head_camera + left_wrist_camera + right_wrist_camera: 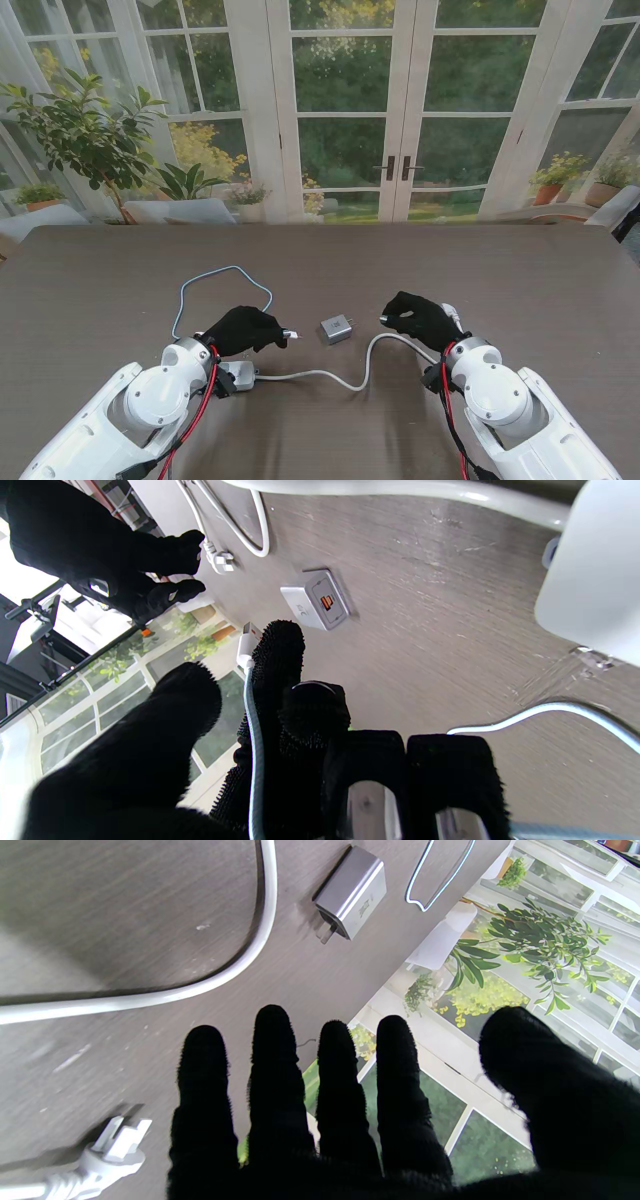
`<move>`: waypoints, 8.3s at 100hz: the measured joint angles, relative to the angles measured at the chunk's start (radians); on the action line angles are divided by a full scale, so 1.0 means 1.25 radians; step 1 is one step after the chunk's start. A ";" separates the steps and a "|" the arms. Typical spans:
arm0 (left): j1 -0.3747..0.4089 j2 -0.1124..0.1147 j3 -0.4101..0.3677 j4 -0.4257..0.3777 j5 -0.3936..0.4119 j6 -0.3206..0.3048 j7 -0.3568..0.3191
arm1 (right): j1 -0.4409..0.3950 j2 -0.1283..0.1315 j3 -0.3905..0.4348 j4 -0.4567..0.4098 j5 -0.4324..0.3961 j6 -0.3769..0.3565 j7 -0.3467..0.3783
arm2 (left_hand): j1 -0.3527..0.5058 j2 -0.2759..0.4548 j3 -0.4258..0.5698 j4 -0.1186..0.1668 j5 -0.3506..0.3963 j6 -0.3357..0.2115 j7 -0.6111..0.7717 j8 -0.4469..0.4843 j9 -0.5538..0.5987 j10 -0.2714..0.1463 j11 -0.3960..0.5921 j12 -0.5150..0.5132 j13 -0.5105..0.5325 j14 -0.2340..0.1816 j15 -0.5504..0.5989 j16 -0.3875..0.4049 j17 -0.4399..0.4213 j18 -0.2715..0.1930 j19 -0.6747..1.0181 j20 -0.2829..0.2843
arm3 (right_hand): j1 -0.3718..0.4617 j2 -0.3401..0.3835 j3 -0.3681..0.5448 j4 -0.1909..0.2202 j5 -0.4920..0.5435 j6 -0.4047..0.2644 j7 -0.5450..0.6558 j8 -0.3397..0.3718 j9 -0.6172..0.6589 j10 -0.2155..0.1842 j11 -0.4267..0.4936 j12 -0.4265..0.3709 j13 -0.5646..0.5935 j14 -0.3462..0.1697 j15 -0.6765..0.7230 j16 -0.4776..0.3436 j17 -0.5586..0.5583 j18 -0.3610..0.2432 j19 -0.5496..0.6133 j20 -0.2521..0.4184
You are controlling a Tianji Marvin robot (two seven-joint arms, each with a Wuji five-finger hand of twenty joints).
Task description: Set up the charging station
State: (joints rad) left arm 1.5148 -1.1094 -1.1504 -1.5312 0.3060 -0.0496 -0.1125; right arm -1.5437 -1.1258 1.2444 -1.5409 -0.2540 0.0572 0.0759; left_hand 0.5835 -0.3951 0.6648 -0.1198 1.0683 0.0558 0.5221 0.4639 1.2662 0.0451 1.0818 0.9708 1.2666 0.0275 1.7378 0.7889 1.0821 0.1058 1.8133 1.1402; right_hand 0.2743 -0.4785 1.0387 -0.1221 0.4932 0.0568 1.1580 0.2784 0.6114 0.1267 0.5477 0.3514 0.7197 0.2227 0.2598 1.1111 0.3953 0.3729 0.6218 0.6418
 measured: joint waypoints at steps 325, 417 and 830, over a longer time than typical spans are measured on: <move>0.007 -0.010 0.013 0.003 0.038 -0.007 0.062 | 0.001 0.001 -0.003 0.000 0.018 0.006 0.013 | 0.081 -0.090 -0.025 -0.014 0.008 -0.020 0.056 -0.118 0.022 -0.037 0.180 0.048 -0.004 0.013 0.034 0.052 0.000 0.028 0.007 0.029 | 0.000 0.002 0.000 0.000 0.002 0.001 0.000 -0.001 0.000 0.005 0.000 0.000 0.000 0.001 0.000 0.000 0.002 0.000 0.000 0.000; 0.004 -0.002 0.017 0.000 0.050 0.009 0.028 | 0.001 0.001 -0.003 0.000 0.019 0.009 0.015 | 0.027 -0.035 0.144 -0.043 0.042 -0.023 0.120 -0.011 0.033 0.001 -0.338 -0.083 -0.004 0.007 0.034 0.040 0.000 0.023 0.007 -0.031 | 0.000 0.002 0.000 0.000 0.005 0.002 0.000 -0.001 0.018 0.007 -0.001 0.000 0.007 0.001 -0.003 0.000 0.003 0.000 0.000 0.000; 0.091 0.014 -0.116 -0.020 -0.164 -0.074 -0.100 | 0.515 -0.077 -0.669 0.501 -0.391 -0.003 -0.276 | 0.267 -0.037 0.022 -0.098 -0.052 0.149 0.185 0.110 -0.083 0.174 -0.317 0.149 -0.182 0.275 -0.422 0.092 -0.301 0.301 -0.146 -0.206 | 0.005 -0.383 0.157 -0.045 -0.036 -0.024 0.000 0.009 -0.022 -0.060 0.089 0.057 0.096 -0.090 0.202 0.000 0.081 -0.096 0.322 -0.105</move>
State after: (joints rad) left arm 1.6291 -1.0914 -1.2958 -1.5566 0.1008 -0.1423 -0.2374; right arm -0.8995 -1.2223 0.4076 -0.9142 -0.7433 0.0530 -0.2685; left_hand 0.9177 -0.4417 0.6922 -0.2419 1.0036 0.2422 0.7539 0.6009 1.1628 0.2623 0.6860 1.1574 1.0388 0.3717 1.2107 0.9039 0.7061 0.4815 1.6313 0.8826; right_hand 0.2809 -0.9568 1.2353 -0.1780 0.4486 0.0265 1.1586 0.2891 0.5838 0.0516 0.6586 0.4225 0.8395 0.1103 0.5120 1.1111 0.4967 0.2534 1.0247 0.5107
